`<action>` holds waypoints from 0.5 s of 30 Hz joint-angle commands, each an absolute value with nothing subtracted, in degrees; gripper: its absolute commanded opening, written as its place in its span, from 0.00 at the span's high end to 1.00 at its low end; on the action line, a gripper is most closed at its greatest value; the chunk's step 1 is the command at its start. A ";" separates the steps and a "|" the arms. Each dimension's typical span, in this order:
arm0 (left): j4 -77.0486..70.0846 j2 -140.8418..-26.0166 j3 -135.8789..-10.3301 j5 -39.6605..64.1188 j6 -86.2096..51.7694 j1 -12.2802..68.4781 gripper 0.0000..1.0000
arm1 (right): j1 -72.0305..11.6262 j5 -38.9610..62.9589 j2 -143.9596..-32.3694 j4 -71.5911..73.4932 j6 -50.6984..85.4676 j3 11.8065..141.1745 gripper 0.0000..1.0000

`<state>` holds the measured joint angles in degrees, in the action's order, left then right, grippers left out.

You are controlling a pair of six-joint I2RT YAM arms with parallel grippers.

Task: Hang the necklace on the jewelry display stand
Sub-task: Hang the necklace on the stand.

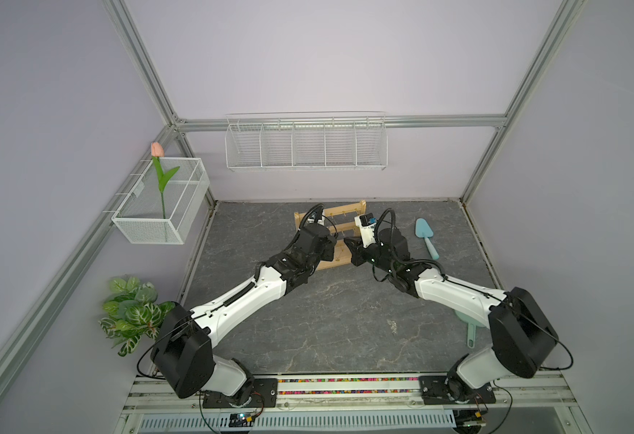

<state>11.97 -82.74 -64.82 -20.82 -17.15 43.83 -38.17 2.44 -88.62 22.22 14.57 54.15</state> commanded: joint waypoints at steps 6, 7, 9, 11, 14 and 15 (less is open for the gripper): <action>12.70 -81.19 -66.09 -23.09 -16.88 43.95 1.00 | -40.16 -2.62 -91.17 27.49 12.70 53.17 0.92; 12.78 -81.38 -66.18 -23.36 -16.84 43.95 1.00 | -40.40 -3.10 -91.67 28.04 12.68 53.05 0.92; 12.83 -81.78 -66.25 -23.55 -16.79 43.95 1.00 | -40.57 -3.85 -92.54 28.94 12.64 52.91 0.92; 12.83 -82.02 -66.36 -23.79 -16.91 43.95 1.00 | -40.81 -4.63 -93.14 29.59 12.49 52.91 0.92; 12.81 -82.31 -66.45 -23.86 -17.05 43.95 1.00 | -41.10 -5.68 -93.77 30.64 12.26 52.58 0.92; 12.74 -82.39 -66.45 -23.74 -16.97 43.94 1.00 | -41.17 -5.94 -93.95 30.77 12.18 52.55 0.92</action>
<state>12.16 -82.11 -64.82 -22.65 -17.08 43.83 -40.66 -3.79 -93.08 27.64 13.54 53.60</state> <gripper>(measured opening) 0.044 0.076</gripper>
